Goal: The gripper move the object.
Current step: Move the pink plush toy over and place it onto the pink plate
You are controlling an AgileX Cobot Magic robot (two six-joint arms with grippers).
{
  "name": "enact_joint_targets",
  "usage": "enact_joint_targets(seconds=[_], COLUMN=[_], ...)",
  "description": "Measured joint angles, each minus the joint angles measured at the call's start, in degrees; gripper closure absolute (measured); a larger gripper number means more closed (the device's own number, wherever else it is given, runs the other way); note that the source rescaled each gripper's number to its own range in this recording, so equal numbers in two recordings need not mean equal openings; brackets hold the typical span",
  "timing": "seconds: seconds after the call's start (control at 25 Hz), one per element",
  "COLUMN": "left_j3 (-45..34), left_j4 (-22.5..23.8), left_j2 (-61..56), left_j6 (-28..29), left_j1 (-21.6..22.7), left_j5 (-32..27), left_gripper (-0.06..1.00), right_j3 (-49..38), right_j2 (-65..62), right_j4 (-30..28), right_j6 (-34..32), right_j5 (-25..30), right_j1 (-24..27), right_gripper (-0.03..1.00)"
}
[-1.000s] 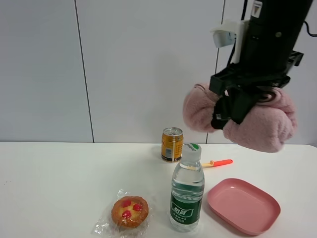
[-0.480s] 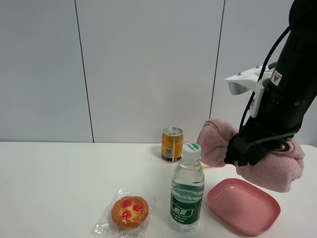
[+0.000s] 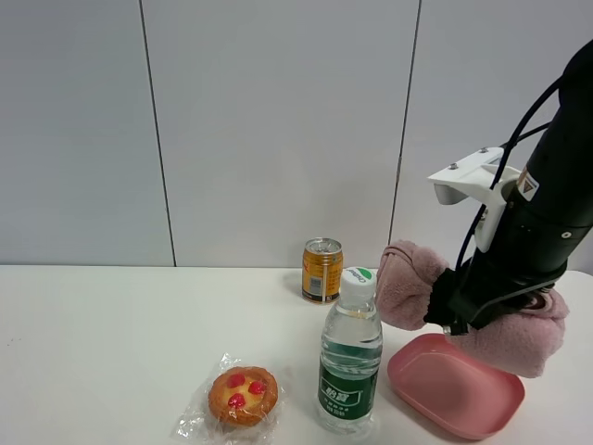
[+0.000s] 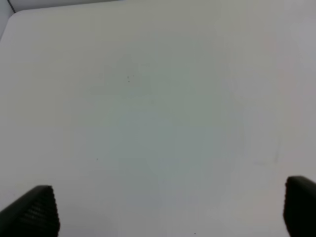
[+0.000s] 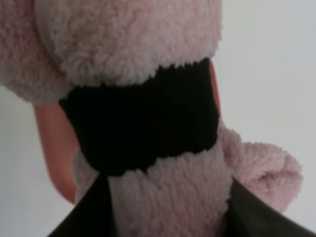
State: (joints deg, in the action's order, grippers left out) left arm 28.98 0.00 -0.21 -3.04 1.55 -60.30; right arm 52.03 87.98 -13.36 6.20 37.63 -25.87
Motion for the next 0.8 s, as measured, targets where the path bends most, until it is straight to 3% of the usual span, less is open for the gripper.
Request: enact_joint_targets(seconds=[0.68, 0.72, 0.8], left_j3=[0.0, 0.0, 0.0], left_j4=[0.0, 0.0, 0.0], left_j2=[0.0, 0.0, 0.0], left_j6=[0.0, 0.0, 0.0], left_j1=[0.0, 0.0, 0.0], left_j5=[0.0, 0.0, 0.0], left_gripper=[-0.06, -0.06, -0.06], right_j3=[-0.8, -0.8, -0.8], right_j2=[8.0, 8.0, 8.1], right_j4=[-0.5, -0.5, -0.6], right_j6=[1.6, 1.6, 1.1], right_j5=[0.0, -0.1, -0.1], right_j1=[1.3, 1.3, 1.3], right_gripper=[0.97, 0.93, 0.71])
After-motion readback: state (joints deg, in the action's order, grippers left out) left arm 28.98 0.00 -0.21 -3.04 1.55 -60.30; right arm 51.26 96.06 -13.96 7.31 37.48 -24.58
